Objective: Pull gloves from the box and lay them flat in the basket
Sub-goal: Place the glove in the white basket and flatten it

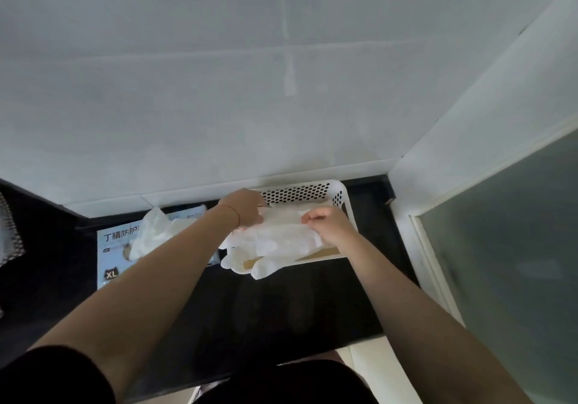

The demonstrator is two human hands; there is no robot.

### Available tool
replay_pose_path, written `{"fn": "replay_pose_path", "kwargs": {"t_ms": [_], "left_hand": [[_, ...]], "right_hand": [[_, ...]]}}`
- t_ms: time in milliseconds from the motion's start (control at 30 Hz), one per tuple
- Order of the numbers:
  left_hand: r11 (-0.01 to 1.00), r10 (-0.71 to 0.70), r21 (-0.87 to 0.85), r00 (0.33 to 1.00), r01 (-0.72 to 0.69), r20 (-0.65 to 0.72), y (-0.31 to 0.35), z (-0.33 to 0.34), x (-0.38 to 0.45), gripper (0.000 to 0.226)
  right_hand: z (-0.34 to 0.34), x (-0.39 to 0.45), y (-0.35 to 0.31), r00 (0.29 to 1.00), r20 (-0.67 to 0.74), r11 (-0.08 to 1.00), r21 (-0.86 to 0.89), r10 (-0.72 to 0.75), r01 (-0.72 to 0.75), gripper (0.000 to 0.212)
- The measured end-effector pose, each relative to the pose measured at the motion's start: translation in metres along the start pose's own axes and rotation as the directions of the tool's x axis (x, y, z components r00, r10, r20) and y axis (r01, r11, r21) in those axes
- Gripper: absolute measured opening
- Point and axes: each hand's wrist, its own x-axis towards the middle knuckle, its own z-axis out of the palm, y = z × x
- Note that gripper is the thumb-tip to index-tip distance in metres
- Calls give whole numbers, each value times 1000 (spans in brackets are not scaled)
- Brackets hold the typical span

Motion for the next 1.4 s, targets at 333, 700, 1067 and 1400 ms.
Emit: {"fn": "replay_pose_path", "kwargs": {"t_ms": [333, 700, 1067, 1400], "left_hand": [[926, -147, 317, 970, 203, -191, 20, 21, 18, 22], [951, -8, 308, 1000, 2, 16, 37, 56, 3, 34], [857, -164, 481, 983, 184, -85, 37, 35, -16, 20], [907, -420, -246, 781, 342, -461, -26, 3, -74, 19]], "right_hand": [[-11, 37, 22, 999, -33, 950, -312, -28, 17, 45], [-13, 38, 16, 989, -50, 857, -507, -141, 96, 38], [-8, 26, 5, 967, 0, 471, -874, -253, 123, 26], [79, 10, -73, 894, 110, 611, -693, -434, 382, 12]]}}
